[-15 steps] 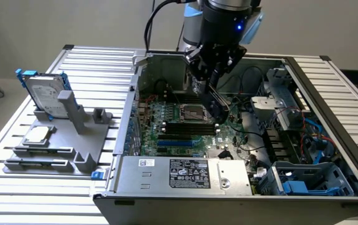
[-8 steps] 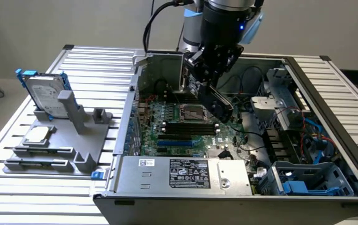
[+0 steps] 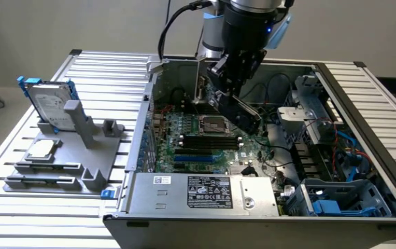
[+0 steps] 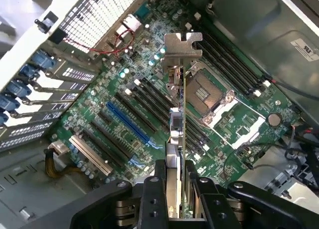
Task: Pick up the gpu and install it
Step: 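Insert the gpu into the slot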
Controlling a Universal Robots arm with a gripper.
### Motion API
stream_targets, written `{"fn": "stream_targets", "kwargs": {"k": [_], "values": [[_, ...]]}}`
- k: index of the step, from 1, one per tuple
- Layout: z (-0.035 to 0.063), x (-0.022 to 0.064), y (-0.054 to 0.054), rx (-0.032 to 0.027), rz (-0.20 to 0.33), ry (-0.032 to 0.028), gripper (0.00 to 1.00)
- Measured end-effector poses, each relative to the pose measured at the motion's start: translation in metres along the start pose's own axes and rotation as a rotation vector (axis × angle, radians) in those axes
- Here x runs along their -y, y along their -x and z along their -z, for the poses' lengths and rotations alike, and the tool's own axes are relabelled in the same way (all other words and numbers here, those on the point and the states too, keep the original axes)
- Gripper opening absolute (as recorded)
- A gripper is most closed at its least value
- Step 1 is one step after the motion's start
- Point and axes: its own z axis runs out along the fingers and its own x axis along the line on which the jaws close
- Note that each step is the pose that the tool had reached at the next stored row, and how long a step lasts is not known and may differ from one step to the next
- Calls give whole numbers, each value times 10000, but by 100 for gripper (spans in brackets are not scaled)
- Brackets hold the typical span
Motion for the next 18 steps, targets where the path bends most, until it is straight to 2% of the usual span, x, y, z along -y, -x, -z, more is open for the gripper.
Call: {"fn": "stream_targets", "kwargs": {"k": [18], "values": [[-20,1,1,-74,3267,-90,27]]}}
